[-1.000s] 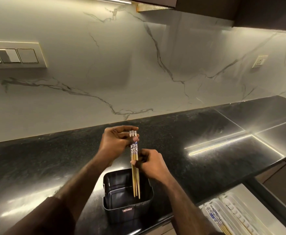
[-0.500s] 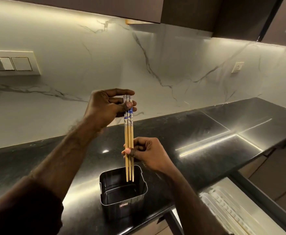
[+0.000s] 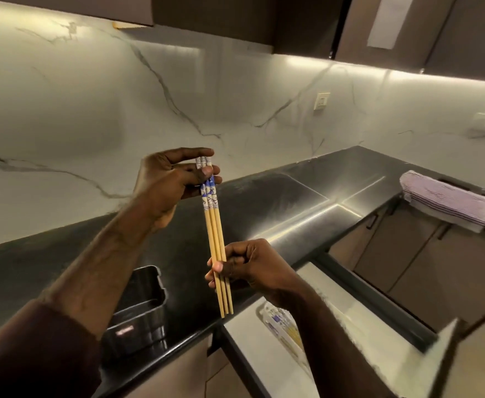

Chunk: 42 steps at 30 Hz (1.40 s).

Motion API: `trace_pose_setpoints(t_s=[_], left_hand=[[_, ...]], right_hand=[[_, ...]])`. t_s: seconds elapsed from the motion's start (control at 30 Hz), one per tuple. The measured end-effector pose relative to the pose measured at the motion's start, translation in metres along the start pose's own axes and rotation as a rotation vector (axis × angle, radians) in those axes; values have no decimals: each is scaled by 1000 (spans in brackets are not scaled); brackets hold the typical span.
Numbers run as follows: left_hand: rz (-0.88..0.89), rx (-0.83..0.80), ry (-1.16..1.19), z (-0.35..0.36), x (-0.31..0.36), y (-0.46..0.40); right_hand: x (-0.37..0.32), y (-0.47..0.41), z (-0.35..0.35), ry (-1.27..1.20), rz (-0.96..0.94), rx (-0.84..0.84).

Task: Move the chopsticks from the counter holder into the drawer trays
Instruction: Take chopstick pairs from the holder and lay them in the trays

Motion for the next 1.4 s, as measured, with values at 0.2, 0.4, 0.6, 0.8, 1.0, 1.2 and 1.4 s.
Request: trace_pose_setpoints(t_s=[0.2, 0.4, 0.6, 0.8, 1.0, 1.2, 1.4], left_hand=[[-23, -43, 34, 109, -23, 16], [-17, -40, 108, 224, -52, 30], [-73, -13, 176, 303, -91, 32], [-151, 28, 132, 331, -147, 20], [-236, 120, 123, 335, -213, -1], [-315, 208, 81, 324, -274, -19], [-402, 264, -48, 309, -339, -19]], right_hand=[[13, 92, -81, 38, 97, 68], [36, 170, -166, 68, 130, 146], [72, 211, -232, 76, 204, 163], [122, 206, -268, 83, 302, 191], [174, 179, -295, 103, 397, 195], [225, 139, -308, 156, 481, 204], [283, 105, -306, 296, 580, 211]])
Point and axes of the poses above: each hand's wrist, its own y-axis away from the middle knuckle, its own z-axis out of the palm, x = y × z, the point moved 1 cm from there along -y, towards the middle knuckle, and after that the axes turned 7 degrees about y, right-handed, at the moved point
